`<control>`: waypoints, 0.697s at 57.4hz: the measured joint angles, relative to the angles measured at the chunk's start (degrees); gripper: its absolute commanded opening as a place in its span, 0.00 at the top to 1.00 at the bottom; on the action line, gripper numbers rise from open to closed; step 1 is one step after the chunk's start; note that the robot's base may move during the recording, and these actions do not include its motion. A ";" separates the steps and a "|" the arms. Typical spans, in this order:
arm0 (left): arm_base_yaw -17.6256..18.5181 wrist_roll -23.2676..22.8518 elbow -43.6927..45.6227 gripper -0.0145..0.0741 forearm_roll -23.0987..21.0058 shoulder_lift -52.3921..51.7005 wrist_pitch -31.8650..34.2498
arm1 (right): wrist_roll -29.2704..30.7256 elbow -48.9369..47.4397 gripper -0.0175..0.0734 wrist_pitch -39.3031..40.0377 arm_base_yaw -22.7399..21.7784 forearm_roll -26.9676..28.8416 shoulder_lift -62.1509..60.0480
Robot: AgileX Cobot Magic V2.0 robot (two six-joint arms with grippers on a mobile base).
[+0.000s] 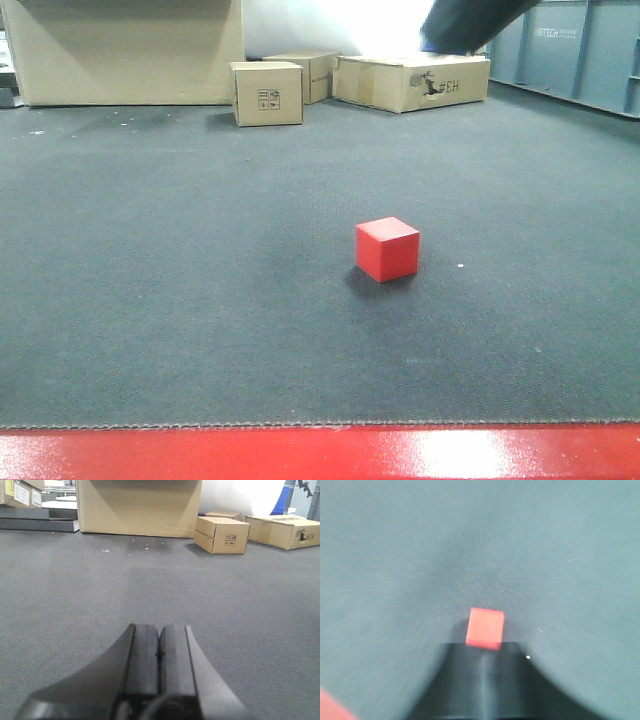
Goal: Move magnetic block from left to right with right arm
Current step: 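Open the right gripper and raise it away from the cube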
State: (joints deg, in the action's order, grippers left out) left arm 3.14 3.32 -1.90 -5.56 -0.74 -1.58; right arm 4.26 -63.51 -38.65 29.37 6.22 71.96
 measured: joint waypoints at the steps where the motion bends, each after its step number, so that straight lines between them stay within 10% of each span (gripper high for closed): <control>1: 0.00 0.00 0.00 0.98 0.00 0.00 0.00 | 0.00 1.50 0.74 0.88 0.00 0.00 -1.27; 40: 0.00 0.00 0.00 0.98 0.00 0.00 0.00 | -0.22 34.94 0.74 13.02 0.00 0.00 -58.50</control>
State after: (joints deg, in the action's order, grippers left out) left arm 3.14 3.32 -1.90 -5.56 -0.74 -1.58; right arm 4.03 -28.57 -25.63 29.37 6.22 13.46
